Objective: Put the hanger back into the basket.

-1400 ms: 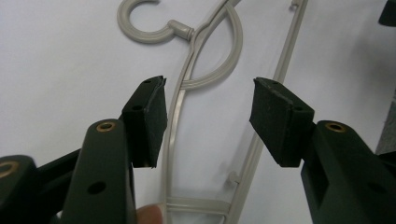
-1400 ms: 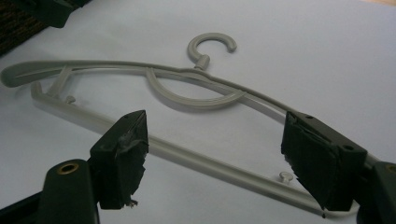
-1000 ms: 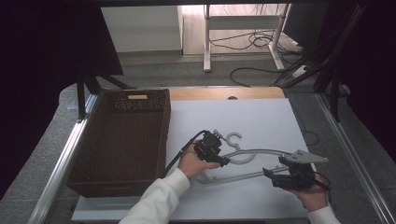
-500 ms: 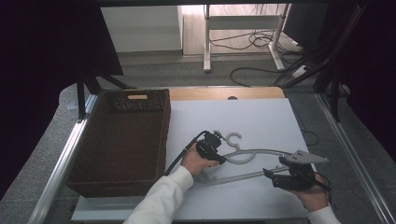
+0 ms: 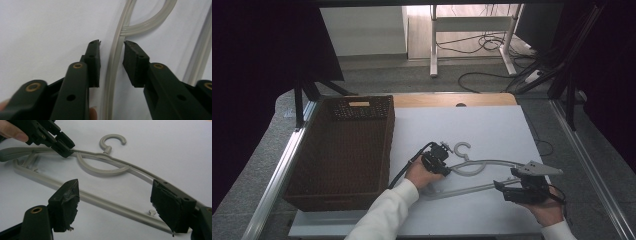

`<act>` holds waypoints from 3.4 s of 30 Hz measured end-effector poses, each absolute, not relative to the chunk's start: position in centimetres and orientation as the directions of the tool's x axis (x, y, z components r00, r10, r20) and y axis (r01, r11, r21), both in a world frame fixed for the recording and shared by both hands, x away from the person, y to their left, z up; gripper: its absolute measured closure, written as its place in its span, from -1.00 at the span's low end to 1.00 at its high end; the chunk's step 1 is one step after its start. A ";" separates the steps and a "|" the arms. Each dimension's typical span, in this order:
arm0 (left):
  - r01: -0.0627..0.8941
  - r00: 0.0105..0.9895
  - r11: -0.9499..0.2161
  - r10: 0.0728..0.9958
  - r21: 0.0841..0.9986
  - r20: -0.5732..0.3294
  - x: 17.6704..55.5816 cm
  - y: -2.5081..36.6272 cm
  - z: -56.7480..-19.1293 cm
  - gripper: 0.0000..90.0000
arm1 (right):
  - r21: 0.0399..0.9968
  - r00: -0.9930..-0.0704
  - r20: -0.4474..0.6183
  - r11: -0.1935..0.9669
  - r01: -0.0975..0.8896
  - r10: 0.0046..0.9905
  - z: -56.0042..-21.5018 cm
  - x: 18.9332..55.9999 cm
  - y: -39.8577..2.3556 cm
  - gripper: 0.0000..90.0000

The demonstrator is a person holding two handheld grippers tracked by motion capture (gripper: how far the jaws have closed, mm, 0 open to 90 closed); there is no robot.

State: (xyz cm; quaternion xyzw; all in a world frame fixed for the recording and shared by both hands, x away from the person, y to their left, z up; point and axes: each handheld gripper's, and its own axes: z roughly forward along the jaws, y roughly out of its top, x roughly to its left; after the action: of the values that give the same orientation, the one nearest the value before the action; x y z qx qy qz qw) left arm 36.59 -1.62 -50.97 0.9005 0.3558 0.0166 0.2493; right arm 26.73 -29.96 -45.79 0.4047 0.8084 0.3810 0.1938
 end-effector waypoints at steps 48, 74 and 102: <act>0.569 0.773 -0.510 0.599 0.646 -0.209 35.1 0.5 -45.6 0.82 | 0.822 -0.574 0.020 0.313 0.476 0.819 -45.1 26.1 -31.2 -0.42; 0.506 0.776 -0.405 0.598 0.761 -0.198 34.0 2.3 -39.8 0.82 | 0.835 -0.588 0.027 0.304 0.458 0.809 -44.8 25.5 -31.4 -0.41; 0.452 0.725 -0.323 0.676 0.831 -0.132 31.5 10.4 -33.5 0.82 | 0.827 -0.592 0.016 0.322 0.460 0.806 -45.1 25.7 -31.0 -0.40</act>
State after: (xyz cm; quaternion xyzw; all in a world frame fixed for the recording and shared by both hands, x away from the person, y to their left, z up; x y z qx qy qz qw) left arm 31.46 10.43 -33.52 0.8043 0.3507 0.1205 0.4644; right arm 25.70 -30.95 -45.06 0.4023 0.7866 0.4210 0.2051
